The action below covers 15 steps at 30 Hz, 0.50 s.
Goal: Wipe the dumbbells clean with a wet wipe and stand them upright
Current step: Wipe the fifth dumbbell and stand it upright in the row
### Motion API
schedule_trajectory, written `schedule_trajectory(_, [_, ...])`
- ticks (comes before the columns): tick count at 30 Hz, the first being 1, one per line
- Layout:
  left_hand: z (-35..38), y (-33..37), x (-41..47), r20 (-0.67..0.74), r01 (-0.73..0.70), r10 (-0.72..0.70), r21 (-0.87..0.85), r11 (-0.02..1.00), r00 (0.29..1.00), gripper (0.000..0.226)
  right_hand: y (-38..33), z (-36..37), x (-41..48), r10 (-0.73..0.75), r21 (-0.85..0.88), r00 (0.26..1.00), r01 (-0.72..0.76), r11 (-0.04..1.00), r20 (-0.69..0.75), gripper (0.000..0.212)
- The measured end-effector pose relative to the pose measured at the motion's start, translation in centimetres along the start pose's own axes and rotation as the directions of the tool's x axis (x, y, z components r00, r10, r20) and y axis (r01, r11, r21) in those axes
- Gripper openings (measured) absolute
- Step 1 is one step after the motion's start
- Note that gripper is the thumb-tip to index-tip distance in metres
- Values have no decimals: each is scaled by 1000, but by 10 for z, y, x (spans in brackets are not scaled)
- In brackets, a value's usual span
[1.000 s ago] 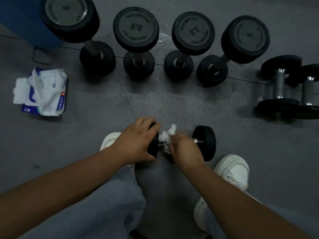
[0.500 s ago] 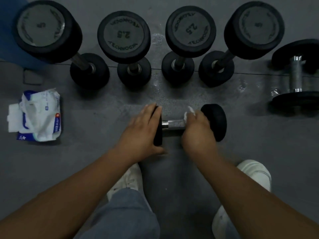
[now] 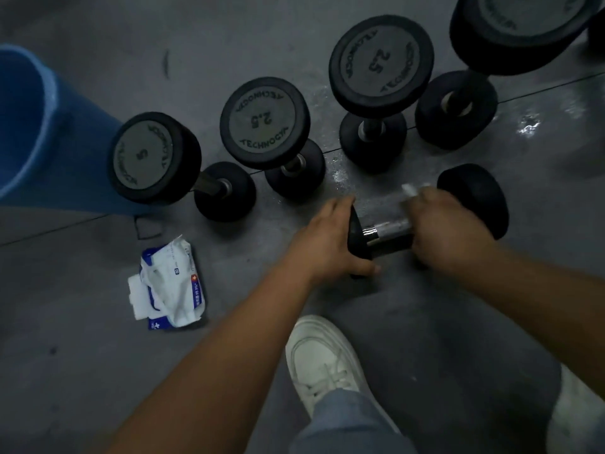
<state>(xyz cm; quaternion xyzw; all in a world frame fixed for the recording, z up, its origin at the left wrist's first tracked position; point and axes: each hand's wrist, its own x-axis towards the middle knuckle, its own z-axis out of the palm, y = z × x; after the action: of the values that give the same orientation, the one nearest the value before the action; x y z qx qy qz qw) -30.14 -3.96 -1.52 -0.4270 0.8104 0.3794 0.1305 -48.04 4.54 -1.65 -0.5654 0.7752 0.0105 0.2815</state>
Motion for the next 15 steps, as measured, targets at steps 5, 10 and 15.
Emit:
schedule_trajectory(5, [8,1,-4,-50,-10,11,8,1000,999,127,-8,4,-12,-143,-5,986,144,990,82,76])
schedule_trajectory(10, [9,3,-8,-80,-16,18,22,1000,997,125,-15,4,-24,-133,14,987,132,991,89,79])
schedule_trajectory(15, [13,5,-14,-109,-22,26,40,999,994,127,-1,-3,-23,-80,61,997,80,995,-4,81])
